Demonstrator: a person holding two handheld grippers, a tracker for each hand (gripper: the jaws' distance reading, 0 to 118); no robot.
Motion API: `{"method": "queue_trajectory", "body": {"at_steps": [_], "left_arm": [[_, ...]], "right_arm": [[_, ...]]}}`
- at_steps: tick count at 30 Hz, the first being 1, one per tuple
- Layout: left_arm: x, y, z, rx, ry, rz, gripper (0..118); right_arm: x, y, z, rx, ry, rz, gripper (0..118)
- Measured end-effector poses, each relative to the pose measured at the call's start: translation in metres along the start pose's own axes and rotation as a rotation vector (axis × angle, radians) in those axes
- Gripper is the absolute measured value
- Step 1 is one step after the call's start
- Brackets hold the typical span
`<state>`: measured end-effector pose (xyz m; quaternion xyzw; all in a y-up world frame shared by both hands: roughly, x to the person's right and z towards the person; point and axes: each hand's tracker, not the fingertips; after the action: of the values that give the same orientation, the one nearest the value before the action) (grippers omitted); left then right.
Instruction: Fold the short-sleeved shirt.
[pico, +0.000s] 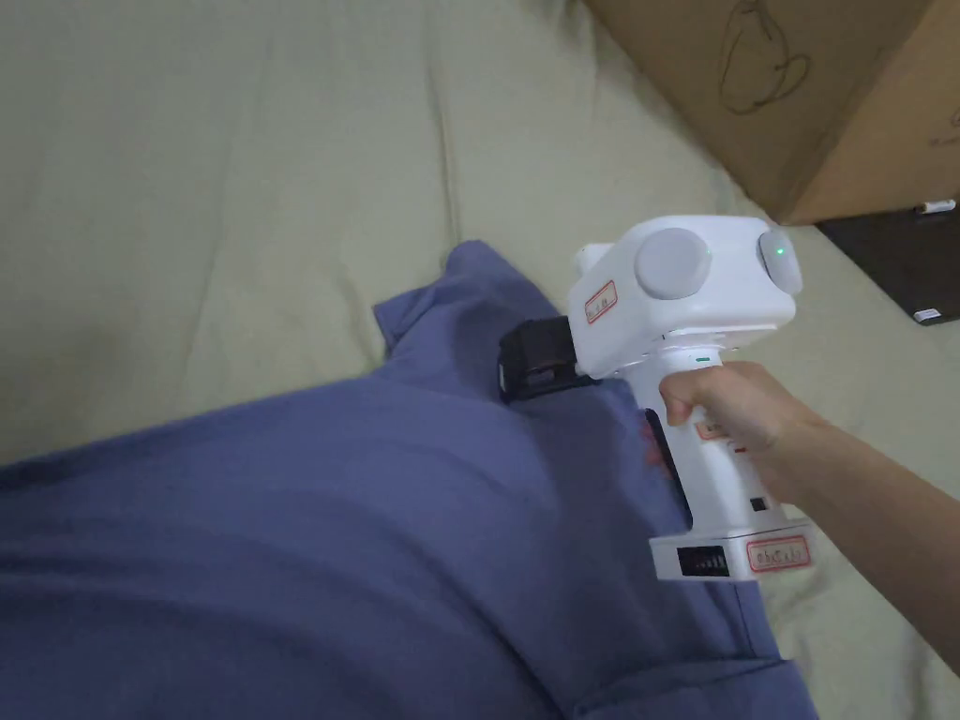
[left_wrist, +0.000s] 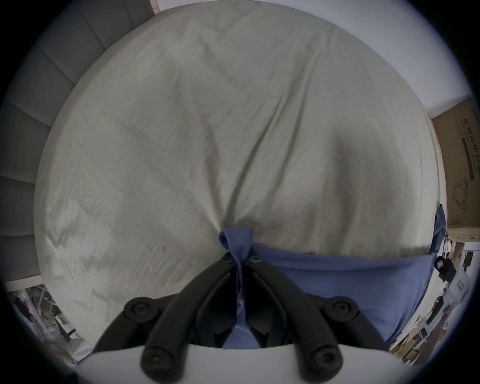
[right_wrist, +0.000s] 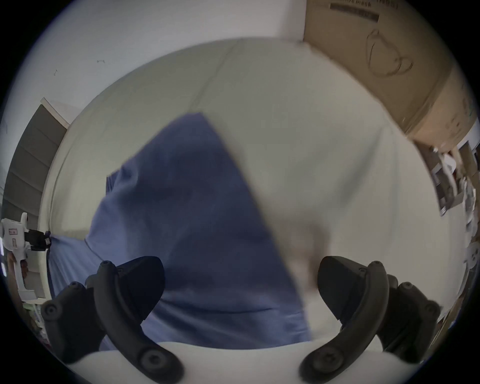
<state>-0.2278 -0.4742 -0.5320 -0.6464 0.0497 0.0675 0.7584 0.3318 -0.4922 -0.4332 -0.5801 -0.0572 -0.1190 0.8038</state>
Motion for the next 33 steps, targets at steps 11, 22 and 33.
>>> {"method": "queue_trajectory", "body": {"at_steps": [11,22,33], "left_arm": [[-0.006,-0.011,0.003,0.044,-0.028,0.009,2],[-0.026,-0.034,0.041,0.148,-0.212,0.162,2],[-0.02,-0.013,0.175,0.458,-0.341,0.15,2]], "right_arm": [[-0.016,-0.03,0.03,0.136,-0.095,0.069,83],[-0.004,-0.028,0.095,0.302,0.082,-0.104,5],[-0.025,0.032,0.212,0.555,0.071,-0.049,5]]}}
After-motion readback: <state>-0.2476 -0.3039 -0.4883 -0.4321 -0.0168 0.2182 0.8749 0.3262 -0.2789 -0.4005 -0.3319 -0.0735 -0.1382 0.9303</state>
